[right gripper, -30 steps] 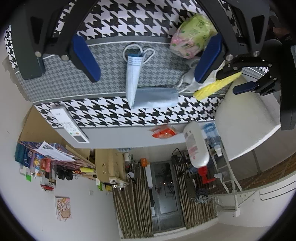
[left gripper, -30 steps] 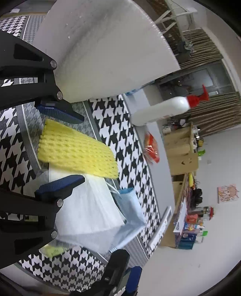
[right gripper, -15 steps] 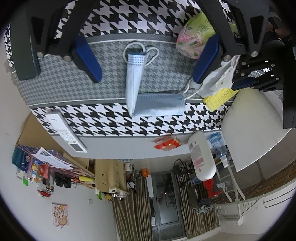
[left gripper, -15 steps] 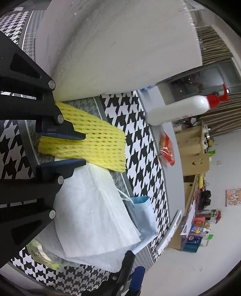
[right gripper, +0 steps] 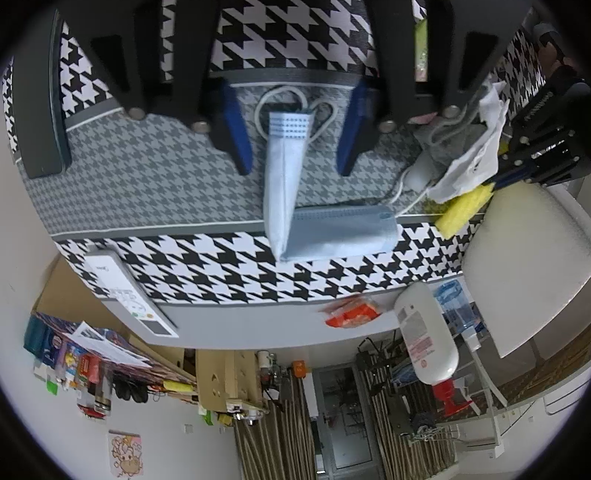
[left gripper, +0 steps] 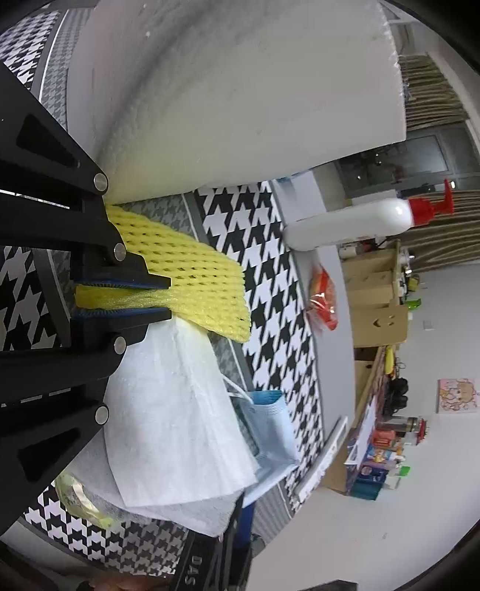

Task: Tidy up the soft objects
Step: 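Close the left tool on the yellow foam net while the right tool grasps the blue face mask, then lift the net with the left tool while the right tool carries the mask toward the white foam box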

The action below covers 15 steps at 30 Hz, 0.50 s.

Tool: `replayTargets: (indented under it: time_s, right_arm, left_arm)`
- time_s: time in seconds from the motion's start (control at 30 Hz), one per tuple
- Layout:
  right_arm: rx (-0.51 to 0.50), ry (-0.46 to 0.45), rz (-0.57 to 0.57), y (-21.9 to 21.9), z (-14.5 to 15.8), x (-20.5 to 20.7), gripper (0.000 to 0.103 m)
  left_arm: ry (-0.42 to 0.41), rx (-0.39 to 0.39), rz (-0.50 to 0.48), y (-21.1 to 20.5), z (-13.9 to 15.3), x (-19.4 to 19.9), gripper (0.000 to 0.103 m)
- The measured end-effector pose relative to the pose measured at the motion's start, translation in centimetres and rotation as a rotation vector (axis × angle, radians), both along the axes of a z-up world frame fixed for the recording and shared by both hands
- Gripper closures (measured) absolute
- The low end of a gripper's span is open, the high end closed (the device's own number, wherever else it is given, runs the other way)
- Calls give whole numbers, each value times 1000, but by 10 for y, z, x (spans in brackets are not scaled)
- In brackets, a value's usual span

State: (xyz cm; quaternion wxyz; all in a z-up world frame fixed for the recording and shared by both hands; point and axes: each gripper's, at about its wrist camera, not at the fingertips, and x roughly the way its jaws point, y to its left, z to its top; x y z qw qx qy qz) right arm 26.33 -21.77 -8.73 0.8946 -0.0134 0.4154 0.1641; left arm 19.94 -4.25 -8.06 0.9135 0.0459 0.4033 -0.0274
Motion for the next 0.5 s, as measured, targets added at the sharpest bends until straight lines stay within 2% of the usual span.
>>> replayTargets:
  time_s: [0.03,0.07,0.2,0.5]
  right_arm:
    - [-3,5,-4,0,-1,0,66]
    - [-3,8,-9,-1,-2,1,75]
    - [3,13,-23,-5,-2,1,89]
    - [42,-65,-43,-15,19,-14,90]
  left_arm:
    - [-6,-1,-1,0,1,-1,93]
    - [-13,-4,-2,0,3,-2,93]
    - [-19,-14,-5,1,5,-5,93]
    - [-108,-44,-28,4,28,-23,93]
